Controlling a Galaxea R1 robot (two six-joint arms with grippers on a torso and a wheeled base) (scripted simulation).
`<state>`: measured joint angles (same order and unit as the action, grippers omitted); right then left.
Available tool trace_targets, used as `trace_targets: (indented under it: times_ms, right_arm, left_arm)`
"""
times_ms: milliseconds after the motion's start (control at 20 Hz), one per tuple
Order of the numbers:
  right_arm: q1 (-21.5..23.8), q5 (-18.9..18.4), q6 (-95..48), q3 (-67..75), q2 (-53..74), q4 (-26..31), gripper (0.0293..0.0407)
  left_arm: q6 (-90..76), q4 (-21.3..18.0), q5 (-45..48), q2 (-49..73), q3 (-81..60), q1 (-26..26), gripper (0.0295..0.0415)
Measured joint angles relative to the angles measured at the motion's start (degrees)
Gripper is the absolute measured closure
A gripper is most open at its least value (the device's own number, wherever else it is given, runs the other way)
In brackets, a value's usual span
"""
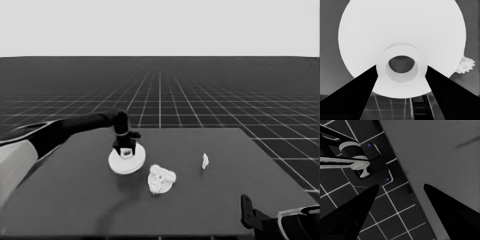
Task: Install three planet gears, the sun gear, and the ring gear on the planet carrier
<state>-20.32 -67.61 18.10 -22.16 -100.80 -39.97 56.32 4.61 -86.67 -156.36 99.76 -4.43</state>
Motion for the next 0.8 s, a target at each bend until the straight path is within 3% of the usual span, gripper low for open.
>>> trace_targets:
  times_ms: [100, 250, 600, 800]
  right_arm:
    - [0.0, 0.0, 0.0, 0.0, 0.0, 0.0, 0.0315]
    - [0.0, 0.0, 0.0, 0.0, 0.0, 0.0, 0.0315]
    - [0.0, 0.0, 0.0, 0.0, 0.0, 0.0, 0.0315]
    - [0.0, 0.0, 0.0, 0.0, 0.0, 0.0, 0.0315]
  left_arm:
    - [0.0, -0.1, -0.1, 0.0, 0.0, -0.1, 0.0362]
    - [18.7, 2.8, -1.1, -14.3, -4.3, 2.2, 0.0362]
    - [20.6, 3.5, -1.4, -20.0, -0.5, 2.7, 0.0362]
    - [19.0, 8.1, 0.1, -20.8, 2.2, 7.6, 0.0362]
